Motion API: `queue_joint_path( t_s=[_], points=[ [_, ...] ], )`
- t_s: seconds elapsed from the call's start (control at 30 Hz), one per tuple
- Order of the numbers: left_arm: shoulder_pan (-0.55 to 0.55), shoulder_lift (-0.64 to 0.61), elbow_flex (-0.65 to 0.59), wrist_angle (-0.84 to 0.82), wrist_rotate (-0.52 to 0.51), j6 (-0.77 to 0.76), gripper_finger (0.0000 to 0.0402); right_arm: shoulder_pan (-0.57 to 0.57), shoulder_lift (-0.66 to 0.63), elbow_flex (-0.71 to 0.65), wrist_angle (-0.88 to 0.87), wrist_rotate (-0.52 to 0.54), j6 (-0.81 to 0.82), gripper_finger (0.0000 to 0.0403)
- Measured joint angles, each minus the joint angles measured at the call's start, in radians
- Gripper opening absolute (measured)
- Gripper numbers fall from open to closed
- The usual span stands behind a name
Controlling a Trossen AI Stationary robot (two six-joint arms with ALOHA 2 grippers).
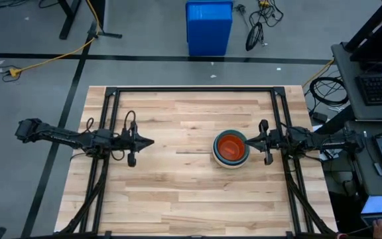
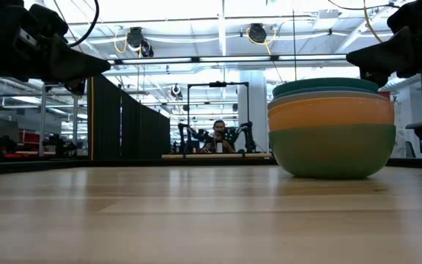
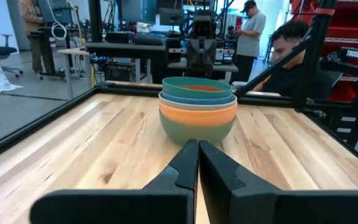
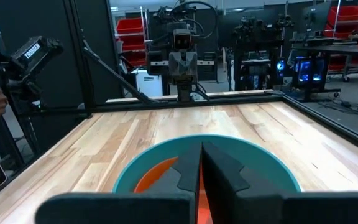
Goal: Nest bowls inside each other
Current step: Return to home position
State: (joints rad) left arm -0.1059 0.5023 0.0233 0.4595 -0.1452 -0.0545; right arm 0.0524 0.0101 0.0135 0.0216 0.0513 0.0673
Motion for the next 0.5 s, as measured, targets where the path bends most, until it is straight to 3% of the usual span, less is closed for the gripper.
queue_joint_path(
  t_s=[0.5],
  points=[
    [0.0, -0.111, -0.015, -0.03, 0.042, -0.011, 0.0, 0.0, 0.0, 0.0, -0.002, -0.001, 0.003, 0.0]
  ],
)
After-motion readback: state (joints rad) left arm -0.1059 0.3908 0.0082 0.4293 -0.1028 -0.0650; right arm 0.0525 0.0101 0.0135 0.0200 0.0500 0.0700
